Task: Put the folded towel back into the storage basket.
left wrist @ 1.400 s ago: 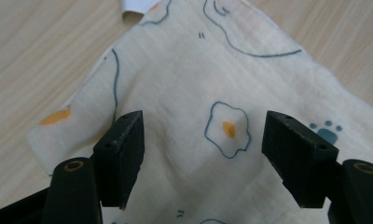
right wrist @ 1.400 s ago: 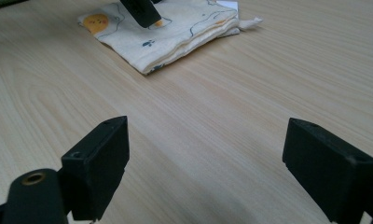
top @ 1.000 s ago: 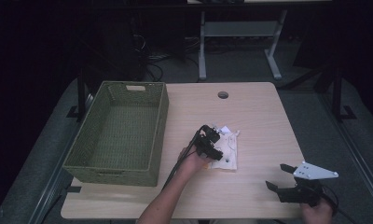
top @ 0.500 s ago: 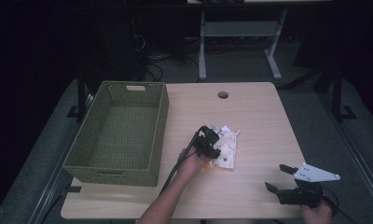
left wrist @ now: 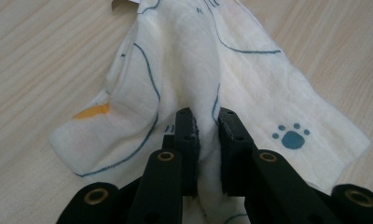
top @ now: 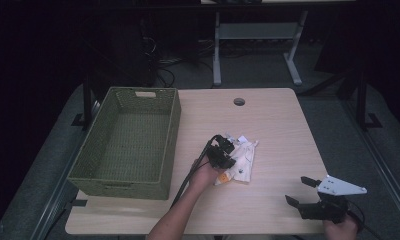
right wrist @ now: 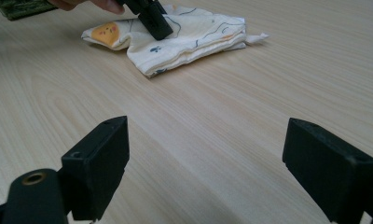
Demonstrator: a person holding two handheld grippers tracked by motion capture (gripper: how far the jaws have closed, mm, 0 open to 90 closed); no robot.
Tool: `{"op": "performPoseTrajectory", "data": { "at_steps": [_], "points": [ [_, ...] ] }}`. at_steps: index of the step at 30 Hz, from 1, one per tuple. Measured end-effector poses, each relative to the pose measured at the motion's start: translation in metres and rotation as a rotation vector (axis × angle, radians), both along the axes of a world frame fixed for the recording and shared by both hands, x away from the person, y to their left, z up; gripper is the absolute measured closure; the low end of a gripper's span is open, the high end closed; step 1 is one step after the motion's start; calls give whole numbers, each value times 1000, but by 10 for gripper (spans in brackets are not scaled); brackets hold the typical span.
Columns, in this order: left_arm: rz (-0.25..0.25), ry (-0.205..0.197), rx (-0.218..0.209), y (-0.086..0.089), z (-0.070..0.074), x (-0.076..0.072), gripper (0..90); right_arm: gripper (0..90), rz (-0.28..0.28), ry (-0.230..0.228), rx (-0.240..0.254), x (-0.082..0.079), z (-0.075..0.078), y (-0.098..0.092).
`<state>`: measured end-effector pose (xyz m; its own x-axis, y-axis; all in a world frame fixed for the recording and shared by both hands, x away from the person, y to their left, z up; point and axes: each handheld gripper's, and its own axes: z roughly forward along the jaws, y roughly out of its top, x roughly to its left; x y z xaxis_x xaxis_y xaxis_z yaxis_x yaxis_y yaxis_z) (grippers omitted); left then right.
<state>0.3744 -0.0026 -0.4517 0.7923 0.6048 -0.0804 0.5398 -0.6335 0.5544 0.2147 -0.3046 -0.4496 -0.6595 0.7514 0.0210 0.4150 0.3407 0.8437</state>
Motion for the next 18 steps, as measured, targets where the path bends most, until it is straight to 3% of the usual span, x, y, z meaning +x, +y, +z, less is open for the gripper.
{"op": "performPoseTrajectory", "data": {
  "at_steps": [5, 9, 11, 15, 17, 18],
  "points": [
    [24, 44, -54, 5, -1, 3, 816, 140, 1, 1, 1, -1, 0, 0],
    [16, 34, -43, 6, 2, 0, 819, 140, 11, 6, -11, 0, -1, 0],
    [16, 32, -97, 9, 9, -3, 819, 140, 7, 2, -6, 0, -1, 0],
    [4, 46, -141, 12, 13, -6, 820, 140, 4, 0, -12, -1, -1, 0],
    [12, 73, -192, 16, 15, -8, 820, 140, -10, -2, -9, -2, -1, -2],
    [12, 73, -192, 16, 15, -8, 821, 140, -10, -2, -9, -2, -1, -2]
  ]
}}
